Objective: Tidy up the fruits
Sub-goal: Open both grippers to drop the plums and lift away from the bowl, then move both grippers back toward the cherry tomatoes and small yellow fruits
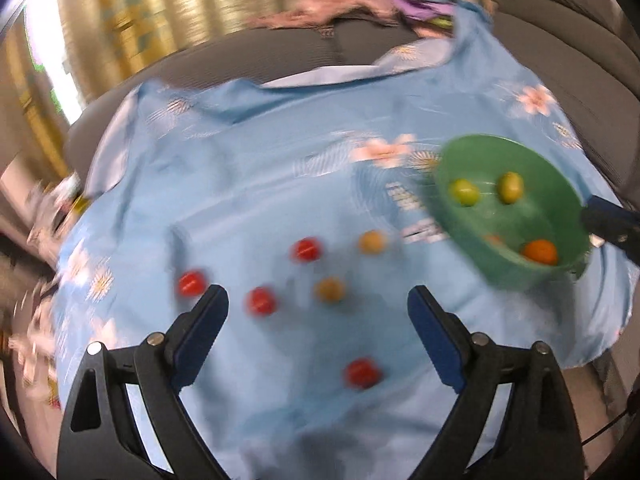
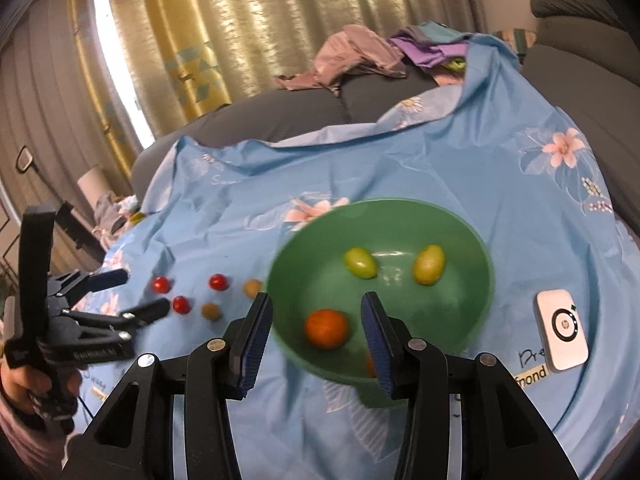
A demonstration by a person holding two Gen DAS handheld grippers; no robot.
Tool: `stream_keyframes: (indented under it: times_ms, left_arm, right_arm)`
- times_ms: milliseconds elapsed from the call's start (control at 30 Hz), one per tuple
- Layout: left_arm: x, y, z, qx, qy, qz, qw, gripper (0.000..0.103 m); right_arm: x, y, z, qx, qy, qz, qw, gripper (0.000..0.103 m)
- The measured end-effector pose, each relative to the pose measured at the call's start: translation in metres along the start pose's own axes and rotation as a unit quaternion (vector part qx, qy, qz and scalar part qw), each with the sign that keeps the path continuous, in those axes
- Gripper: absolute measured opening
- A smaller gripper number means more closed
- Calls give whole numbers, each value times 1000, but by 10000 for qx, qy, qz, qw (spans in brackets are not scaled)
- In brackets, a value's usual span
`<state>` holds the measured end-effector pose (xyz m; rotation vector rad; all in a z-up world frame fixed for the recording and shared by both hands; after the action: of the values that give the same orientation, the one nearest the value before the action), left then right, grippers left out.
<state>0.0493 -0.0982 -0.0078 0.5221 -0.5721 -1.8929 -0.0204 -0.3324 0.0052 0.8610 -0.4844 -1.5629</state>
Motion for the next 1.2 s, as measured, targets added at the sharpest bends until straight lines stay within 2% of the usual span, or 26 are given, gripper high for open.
stream_keyframes:
  times_ms: [167,300,400,567,767,1200]
  left_arm:
    - [-63,-39,12,-165,466,622,9968,91]
    - [-91,-69,17,-305,601,970,9930,91]
    - [-99,-85,16,-414,526,1095,9917,91]
    - [-92,-94,8,-498,183,1066,9929,91]
    - [-72,-86,-3,-469,-225,844,9951,90]
    - [-40,-53,-15,-308,-420,312,9982,90]
  right_arm:
    - [-24,-2,0,-51,230,240,9994,46]
    - [-47,-9,-8,-225,445,450,9977,46]
    - [-64,-16,-19,-425,557,627,9956,46]
    - [-87,-26,-38,-748,734,814,9912,46]
    - [-99,-34,-59,-1039,731,906,9877,46]
    - [-93,-31,-83,-1218,691,845,9865,46]
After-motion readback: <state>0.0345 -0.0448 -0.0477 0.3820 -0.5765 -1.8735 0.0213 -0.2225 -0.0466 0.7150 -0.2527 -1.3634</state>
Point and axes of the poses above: each gripper's, at about its wrist camera, not at the fingertips, and z roughly against the way its jaws point, x to its right, y to its top, the point moved 4 cm from there along -z, roughly the way its jaws point, and after that the axes turned 3 degrees about -x, right-handed, at the moved point
